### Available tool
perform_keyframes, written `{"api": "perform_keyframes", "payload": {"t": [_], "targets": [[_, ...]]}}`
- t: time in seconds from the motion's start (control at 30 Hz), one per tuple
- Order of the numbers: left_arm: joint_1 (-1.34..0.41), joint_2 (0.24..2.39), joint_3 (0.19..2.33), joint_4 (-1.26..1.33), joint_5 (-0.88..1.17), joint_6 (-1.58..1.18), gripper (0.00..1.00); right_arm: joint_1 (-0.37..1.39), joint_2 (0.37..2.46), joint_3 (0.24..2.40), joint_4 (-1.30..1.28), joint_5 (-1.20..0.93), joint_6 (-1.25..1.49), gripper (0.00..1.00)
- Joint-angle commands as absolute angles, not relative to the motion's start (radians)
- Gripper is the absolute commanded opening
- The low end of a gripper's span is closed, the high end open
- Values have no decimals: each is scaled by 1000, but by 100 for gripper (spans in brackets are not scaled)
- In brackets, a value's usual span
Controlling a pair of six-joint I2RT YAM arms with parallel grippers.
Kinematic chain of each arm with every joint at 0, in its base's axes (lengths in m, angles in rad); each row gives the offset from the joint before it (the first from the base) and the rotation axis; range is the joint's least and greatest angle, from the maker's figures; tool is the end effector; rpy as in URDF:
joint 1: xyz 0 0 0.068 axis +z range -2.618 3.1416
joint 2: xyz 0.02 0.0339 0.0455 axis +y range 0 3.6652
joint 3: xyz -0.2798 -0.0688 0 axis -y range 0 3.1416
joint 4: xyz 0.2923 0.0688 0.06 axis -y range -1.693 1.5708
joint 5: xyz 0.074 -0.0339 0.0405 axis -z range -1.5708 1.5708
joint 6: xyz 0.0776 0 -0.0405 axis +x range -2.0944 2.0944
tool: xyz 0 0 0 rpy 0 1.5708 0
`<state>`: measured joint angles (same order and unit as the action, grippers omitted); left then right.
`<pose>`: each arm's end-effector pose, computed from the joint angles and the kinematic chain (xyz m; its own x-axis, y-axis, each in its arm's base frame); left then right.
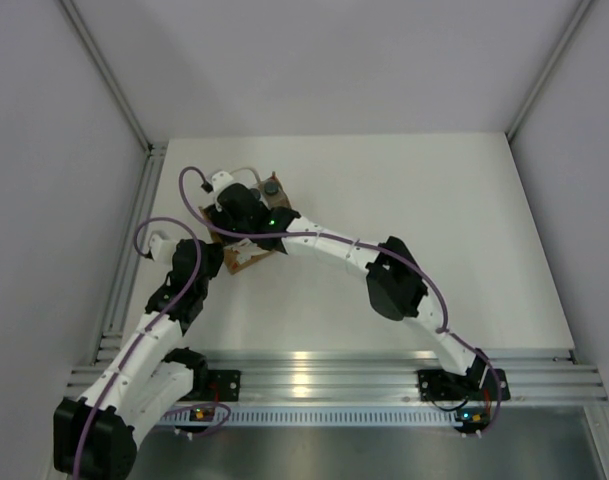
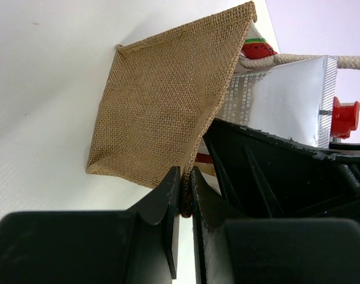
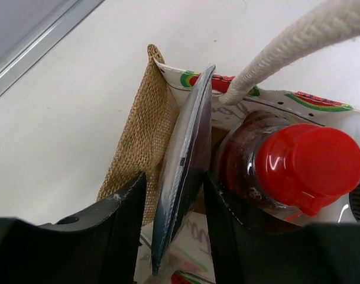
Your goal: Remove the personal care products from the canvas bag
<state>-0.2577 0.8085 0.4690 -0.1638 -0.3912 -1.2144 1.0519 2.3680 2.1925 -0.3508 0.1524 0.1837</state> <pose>0.2493 -0.0351 0.2048 -0.0808 -0.8746 -0.4780 -0.4676 0.4568 -0.7568 0.3320 0.5575 0.2413 -0.3898 -0.3185 -0.8641 -0.7344 0.6737 0.0830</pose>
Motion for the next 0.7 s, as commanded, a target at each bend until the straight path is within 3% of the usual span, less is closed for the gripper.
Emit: {"api": "perform_keyframes", "payload": {"t": [0.0, 0.13, 0.23, 0.33, 0.4, 0.67], "targets": [[-256, 816, 437, -224, -414, -1209, 0, 1055, 2405, 2210, -227, 202, 178, 43], [-256, 807, 443, -224, -411, -1195, 0, 1052, 2430, 2230, -203, 222, 189, 43], [-256, 798, 442, -222, -411, -1192, 0, 1048, 2436, 2232, -192, 239, 193, 32], [-256, 787, 440, -224, -411, -1193, 0, 1048, 2427, 2232, -192, 247, 190, 17], [-256, 784, 439, -224, -411, -1196, 0, 1048, 2416, 2227, -190, 248, 187, 0], [-255, 790, 437, -222, -402, -1207, 0, 1049, 2254, 2044, -48, 235, 190, 0]]}}
